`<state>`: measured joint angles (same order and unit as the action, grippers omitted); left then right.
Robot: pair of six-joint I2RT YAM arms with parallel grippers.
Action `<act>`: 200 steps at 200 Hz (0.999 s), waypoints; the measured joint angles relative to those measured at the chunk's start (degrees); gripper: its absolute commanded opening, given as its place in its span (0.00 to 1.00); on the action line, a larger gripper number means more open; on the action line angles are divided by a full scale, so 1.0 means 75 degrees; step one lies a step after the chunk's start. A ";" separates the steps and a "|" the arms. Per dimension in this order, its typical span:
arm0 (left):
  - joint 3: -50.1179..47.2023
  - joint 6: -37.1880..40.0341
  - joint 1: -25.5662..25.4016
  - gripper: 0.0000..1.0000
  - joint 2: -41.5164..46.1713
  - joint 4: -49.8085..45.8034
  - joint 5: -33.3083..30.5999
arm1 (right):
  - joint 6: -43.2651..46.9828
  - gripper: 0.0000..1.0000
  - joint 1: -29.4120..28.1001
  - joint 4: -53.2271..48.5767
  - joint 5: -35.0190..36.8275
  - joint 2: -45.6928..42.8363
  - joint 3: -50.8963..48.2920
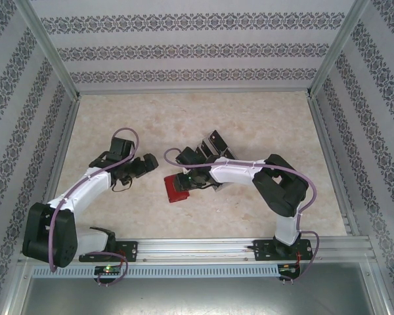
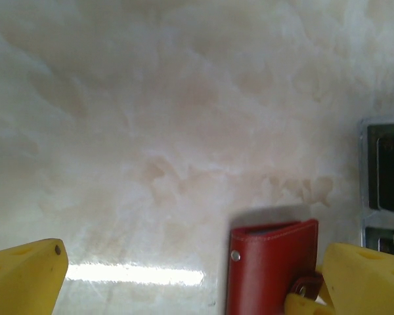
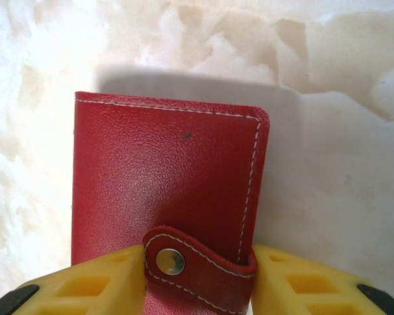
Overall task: Put the credit cards into the card holder
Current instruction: Move the card holder to the center of the table, then pick up the card holder from the center of the table.
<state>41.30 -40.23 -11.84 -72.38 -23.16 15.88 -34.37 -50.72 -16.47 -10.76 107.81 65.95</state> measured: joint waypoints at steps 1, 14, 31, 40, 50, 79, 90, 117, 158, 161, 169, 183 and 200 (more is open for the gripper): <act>-0.0003 -0.0006 -0.0006 1.00 -0.0003 0.0000 0.0006 | -0.0003 0.44 0.0000 0.0000 -0.0003 -0.0003 -0.0003; -0.0082 -0.0085 -0.0154 1.00 -0.0087 0.0020 0.0073 | -0.0006 0.44 0.0000 0.0029 -0.0012 -0.0067 -0.0003; -0.0219 -0.0224 -0.0373 1.00 -0.0146 0.0207 0.0189 | -0.0006 0.45 0.0006 0.0052 -0.0009 -0.0143 -0.0003; -0.0300 -0.0312 -0.0487 1.00 -0.0152 0.0323 0.0248 | -0.0006 0.46 0.0050 0.0082 -0.0012 -0.0157 -0.0012; -0.0376 -0.0391 -0.0615 1.00 -0.0160 0.0420 0.0309 | -0.0032 0.55 0.0082 0.0108 -0.0006 -0.0166 -0.0047; -0.0460 -0.0586 -0.0839 1.00 -0.0219 0.0627 0.0370 | -0.0023 0.63 0.0149 0.0073 0.0119 -0.0169 -0.0134; -0.0463 -0.0653 -0.0871 1.00 -0.0221 0.0641 0.0364 | -0.0023 0.63 0.0149 0.0058 0.0204 -0.0175 -0.0134; -0.0463 -0.0810 -0.0880 1.00 -0.0198 0.0603 0.0114 | 0.0003 0.59 0.0119 -0.0102 0.0490 -0.0280 -0.0131; -0.0565 -0.1393 -0.0877 1.00 0.0525 0.0315 -0.0973 | 0.0003 0.53 -0.0300 -0.0708 0.1241 -0.0373 0.0332; -0.0565 -0.1434 -0.0877 1.00 0.0586 0.0303 -0.1040 | 0.0000 0.53 -0.0335 -0.0758 0.1306 -0.0373 0.0388; -0.0565 -0.1518 -0.0874 1.00 0.0740 0.0256 -0.1241 | -0.0003 0.52 -0.0428 -0.0866 0.1457 -0.0364 0.0545; -0.0565 -0.1652 -0.0871 1.00 0.0918 0.0172 -0.1513 | -0.0009 0.50 -0.0533 -0.1032 0.1684 -0.0294 0.0810; -0.0565 -0.1714 -0.0871 1.00 0.0944 0.0099 -0.1687 | -0.0035 0.49 -0.0624 -0.1157 0.1906 -0.0087 0.1096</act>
<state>37.06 -53.08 -18.37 -65.30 -22.41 3.22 -34.63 -55.40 -25.15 3.53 107.15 74.17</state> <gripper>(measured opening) 0.999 0.501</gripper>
